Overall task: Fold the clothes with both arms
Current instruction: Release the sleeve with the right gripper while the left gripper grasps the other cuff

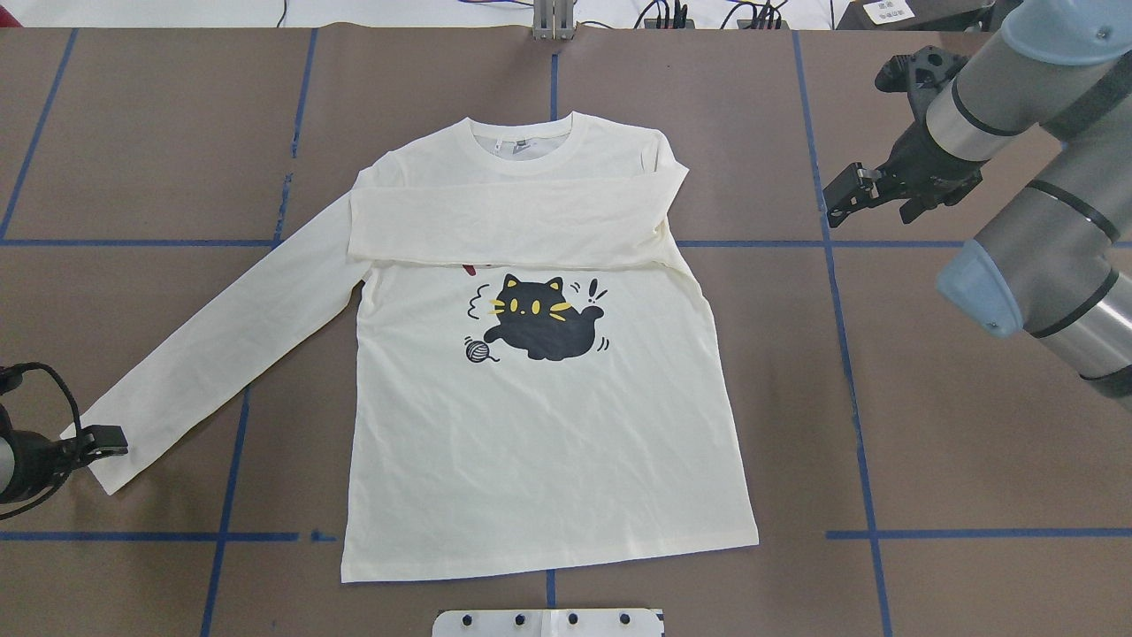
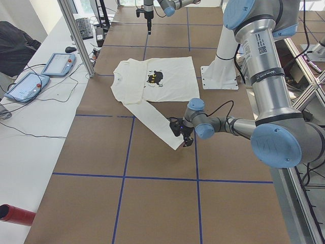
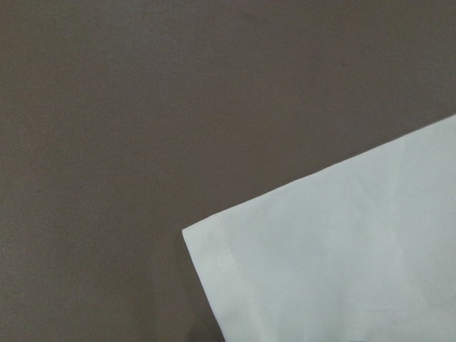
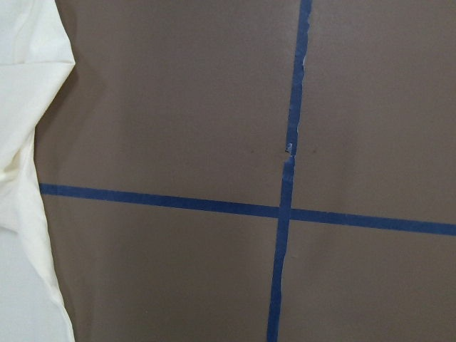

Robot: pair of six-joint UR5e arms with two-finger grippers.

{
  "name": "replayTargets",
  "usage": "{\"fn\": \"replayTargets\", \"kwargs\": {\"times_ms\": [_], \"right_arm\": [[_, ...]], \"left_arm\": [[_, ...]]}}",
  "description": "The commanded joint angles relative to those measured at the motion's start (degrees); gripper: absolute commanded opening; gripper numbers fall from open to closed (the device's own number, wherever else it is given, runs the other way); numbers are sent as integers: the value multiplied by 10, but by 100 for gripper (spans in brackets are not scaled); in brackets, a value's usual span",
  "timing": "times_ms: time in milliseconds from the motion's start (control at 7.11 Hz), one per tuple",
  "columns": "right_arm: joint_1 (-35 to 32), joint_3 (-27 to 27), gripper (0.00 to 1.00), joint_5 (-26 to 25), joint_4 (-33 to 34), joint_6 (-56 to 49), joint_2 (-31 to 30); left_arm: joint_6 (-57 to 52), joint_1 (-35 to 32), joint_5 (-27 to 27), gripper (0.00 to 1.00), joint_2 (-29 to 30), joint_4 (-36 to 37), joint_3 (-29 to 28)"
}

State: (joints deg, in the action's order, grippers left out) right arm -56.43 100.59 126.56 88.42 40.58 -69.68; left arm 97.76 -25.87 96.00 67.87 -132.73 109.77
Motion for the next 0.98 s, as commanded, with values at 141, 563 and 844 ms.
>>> {"fn": "replayTargets", "kwargs": {"times_ms": [141,563,844], "right_arm": [[0,0,100,0,0,0,1],[0,0,100,-1,0,0,1],[-1,0,100,-1,0,-1,0]], "left_arm": [[5,0,0,67,6,1,-3],[25,0,1,30,6,0,-3],[25,0,2,0,6,1,1]]}}
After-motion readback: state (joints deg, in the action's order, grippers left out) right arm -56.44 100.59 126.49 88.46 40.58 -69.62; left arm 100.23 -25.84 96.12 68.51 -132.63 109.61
